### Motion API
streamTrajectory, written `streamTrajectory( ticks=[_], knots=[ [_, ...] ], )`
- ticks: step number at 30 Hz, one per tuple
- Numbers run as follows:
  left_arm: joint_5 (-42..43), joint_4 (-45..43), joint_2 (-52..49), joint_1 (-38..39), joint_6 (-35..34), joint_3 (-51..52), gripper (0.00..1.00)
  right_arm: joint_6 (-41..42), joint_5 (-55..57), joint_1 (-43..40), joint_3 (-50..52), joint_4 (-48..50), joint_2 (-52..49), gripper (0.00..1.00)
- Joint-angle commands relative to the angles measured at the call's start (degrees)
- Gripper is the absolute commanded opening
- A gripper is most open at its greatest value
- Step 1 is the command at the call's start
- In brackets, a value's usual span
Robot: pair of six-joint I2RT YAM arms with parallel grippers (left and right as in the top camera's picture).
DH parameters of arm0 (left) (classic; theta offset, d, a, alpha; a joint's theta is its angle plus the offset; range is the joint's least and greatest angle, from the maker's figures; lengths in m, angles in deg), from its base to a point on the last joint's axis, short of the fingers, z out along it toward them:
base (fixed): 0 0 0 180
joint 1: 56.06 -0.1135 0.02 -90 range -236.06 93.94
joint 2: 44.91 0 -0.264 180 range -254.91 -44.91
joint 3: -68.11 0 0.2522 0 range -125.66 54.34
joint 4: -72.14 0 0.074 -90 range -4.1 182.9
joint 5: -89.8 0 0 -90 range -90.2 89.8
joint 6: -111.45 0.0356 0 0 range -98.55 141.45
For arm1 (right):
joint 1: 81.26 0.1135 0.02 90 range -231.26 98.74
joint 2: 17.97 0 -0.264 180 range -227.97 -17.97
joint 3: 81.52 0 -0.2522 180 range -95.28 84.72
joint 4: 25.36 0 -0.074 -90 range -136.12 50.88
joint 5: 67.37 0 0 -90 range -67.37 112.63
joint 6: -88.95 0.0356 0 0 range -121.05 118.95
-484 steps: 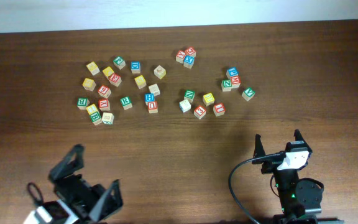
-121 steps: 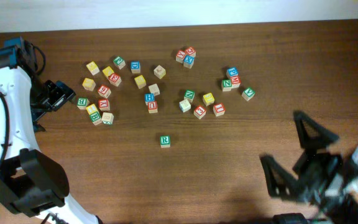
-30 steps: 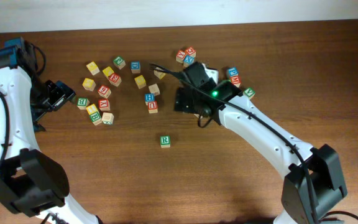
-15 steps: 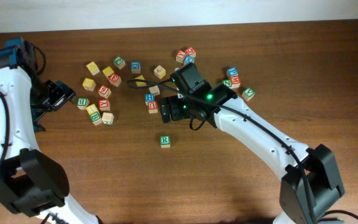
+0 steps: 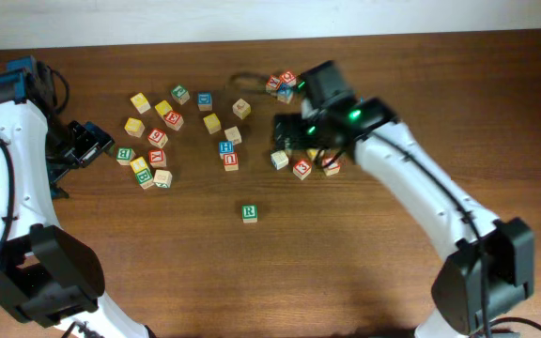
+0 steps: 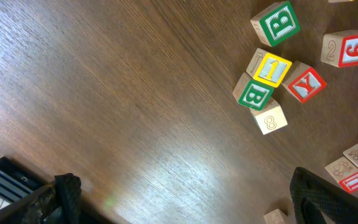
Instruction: Spell out RSS
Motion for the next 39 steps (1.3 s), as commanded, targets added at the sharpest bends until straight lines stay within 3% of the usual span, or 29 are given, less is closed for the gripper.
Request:
streamTrajectory(
  ticks=[1,4,8,11,16,34,39],
  knots=[
    [0.00,0.04,0.50,-0.13,0.26,0.46,0.99,-0.57,-5.75,-3.67,-1.73,-2.12,1.70,0.98],
    [0.00,0.04,0.50,-0.13,0.26,0.46,0.99,-0.57,-14.32,-4.74,-1.66,-6.75,1.60,0.98],
    [0.00,0.04,0.50,-0.15,0.26,0.46,0.99,1.18,-14.86,-2.99,-1.18,-8.41,1.46,0.99],
    [0.00,0.04,0.50,-0.13,0.26,0.46,0.99,1.14,-14.51,-0.57,-0.50,-8.33,1.29,0.98],
    [0.00,0.04,0.50,-0.13,0.28,0.46,0.99,1.14,-4.28,2.47,-0.24,-7.91,1.27,0.98],
    [0.00,0.04,0.50,-0.15,0.26,0.46,0.99,1.18,-4.13,7.08,3.50,-5.86,-0.31,0.98],
    [0.00,0.04,0.50,-0.13,0.28,0.46,0.99,6.19,-4.09,7.34,3.54,-6.01,-1.25,0.98]
  ],
)
